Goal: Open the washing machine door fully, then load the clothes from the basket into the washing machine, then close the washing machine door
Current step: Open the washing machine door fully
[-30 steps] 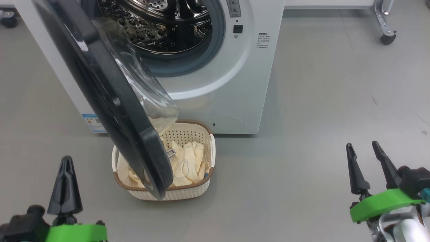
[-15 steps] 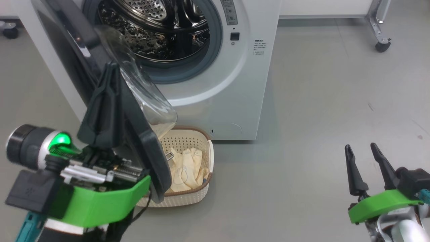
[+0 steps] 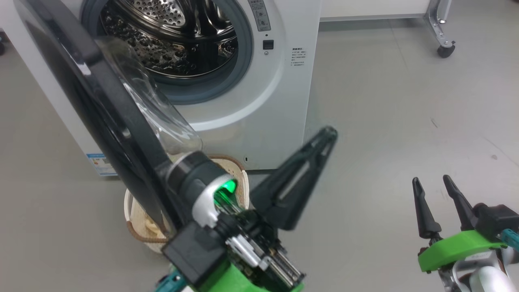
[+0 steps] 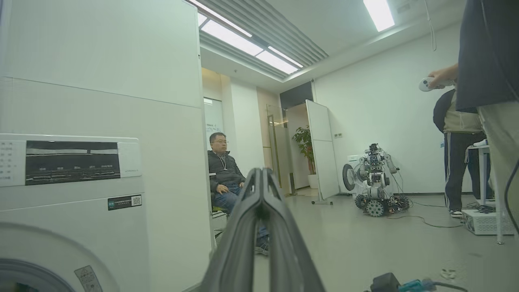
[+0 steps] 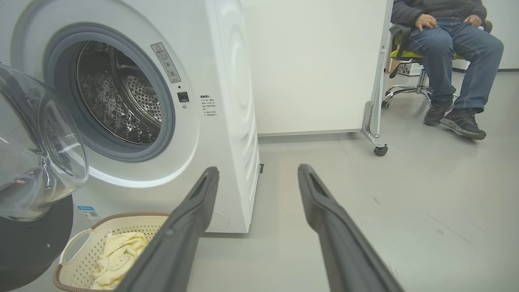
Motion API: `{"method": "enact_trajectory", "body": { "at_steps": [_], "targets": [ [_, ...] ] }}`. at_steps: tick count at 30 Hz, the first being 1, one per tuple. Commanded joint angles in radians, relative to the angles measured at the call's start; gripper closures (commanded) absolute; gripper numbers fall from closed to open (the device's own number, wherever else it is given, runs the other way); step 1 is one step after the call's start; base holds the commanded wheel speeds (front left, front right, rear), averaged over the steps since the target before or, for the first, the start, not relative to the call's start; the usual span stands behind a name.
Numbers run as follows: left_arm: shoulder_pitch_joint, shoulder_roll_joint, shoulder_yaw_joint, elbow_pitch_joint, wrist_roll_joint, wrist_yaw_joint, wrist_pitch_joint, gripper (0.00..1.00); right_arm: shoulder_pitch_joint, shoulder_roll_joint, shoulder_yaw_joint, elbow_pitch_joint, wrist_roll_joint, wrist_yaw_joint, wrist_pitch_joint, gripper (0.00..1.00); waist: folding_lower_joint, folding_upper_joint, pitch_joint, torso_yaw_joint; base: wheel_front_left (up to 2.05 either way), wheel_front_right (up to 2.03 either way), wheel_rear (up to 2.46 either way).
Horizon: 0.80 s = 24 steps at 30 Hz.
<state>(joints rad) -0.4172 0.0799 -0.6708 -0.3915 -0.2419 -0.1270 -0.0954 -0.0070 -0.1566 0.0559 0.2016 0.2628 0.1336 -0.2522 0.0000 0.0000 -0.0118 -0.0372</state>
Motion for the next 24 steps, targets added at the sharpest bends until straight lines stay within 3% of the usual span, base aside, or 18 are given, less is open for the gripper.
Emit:
{"method": "enact_trajectory", "body": {
  "at_steps": [1,6,24],
  "targets": [
    [-0.006,0.0,0.013,-0.008,-0.006,-0.003,0.003,1.0,-0.04,-0.029,0.017,-0.025,0.0,-0.003,-0.01,0.0,0.0,0.0,0.004,0.002,0.0,0.0,0.0],
    [0.038,-0.001,-0.035,0.061,-0.001,0.004,-0.019,1.0,-0.04,-0.036,0.015,-0.024,0.001,-0.003,-0.01,0.0,0.0,0.0,0.024,0.01,0.0,0.0,0.0],
    [0.127,0.048,-0.04,0.251,-0.014,0.029,-0.09,1.0,-0.066,-0.043,0.013,-0.024,0.004,-0.003,-0.01,0.0,0.0,0.0,0.085,0.087,0.0,0.0,0.0]
  ]
}}
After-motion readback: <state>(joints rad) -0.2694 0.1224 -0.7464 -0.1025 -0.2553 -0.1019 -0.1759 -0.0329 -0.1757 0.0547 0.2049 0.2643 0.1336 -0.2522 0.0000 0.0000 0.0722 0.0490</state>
